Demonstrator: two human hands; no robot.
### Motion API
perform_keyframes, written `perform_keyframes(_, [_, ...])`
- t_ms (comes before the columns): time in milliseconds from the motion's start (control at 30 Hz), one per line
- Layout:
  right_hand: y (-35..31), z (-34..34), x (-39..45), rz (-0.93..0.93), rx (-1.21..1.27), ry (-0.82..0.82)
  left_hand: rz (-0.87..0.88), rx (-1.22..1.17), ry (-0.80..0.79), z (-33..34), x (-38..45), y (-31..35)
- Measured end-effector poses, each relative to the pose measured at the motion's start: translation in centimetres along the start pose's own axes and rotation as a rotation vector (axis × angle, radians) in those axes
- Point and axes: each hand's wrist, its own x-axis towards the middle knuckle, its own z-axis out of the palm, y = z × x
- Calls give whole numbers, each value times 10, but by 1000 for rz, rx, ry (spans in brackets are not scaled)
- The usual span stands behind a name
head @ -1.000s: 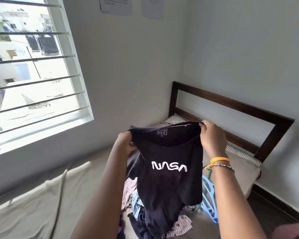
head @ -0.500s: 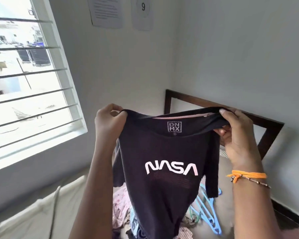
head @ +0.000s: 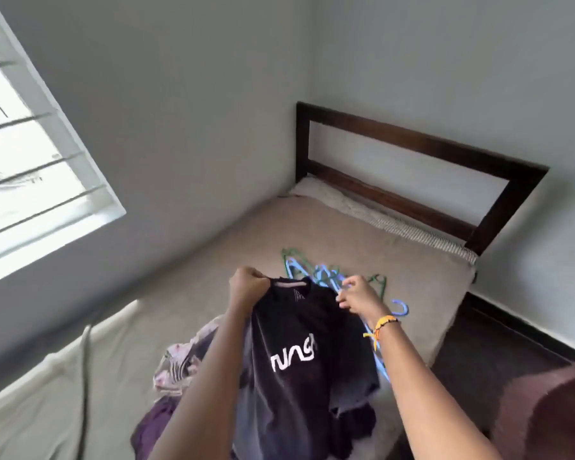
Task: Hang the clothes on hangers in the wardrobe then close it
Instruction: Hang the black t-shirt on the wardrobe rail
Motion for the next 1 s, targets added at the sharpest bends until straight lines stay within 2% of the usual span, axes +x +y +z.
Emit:
perform_keyframes(67, [53,16,7,147,-33,-143,-50,121,-88,43,-2,-28])
perform_keyframes(167, [128,29,32,269,-64,-197,-116,161,-112,100,3,-60])
perform_keyframes(300, [192,28,77,311,-73,-45,-165,190,-142,146,11,-77])
perform_keyframes(400, [218,20,107,270,-206,116,-172,209,-98,168,17,-84])
perform_keyframes(500, [242,18,141,210,-348,188,-194,203,-60,183,21,-91])
perform_keyframes(567, [252,20,159,215,-466,232,-216,195,-74,192,21,-97])
perform_keyframes(633, [255,16,173,301,-535,339,-250,181,-88,199,20,-103])
perform_keyframes(700, [256,9,185,430,-460,395,-270,179,-85,204,22,-107])
perform_keyframes(767, [261,3,196,516,-344,369,-272,193,-88,207,24,-107])
perform_keyframes(833, [265,-1,205,523,-224,294,-268,211,-96,207,26,-106])
perform_keyframes(900, [259,-2,206,454,-73,245,-269,230,-91,207,27,-101])
perform_keyframes(1000, [234,0,188,250,69,391,-275,233,-89,205,25,-93])
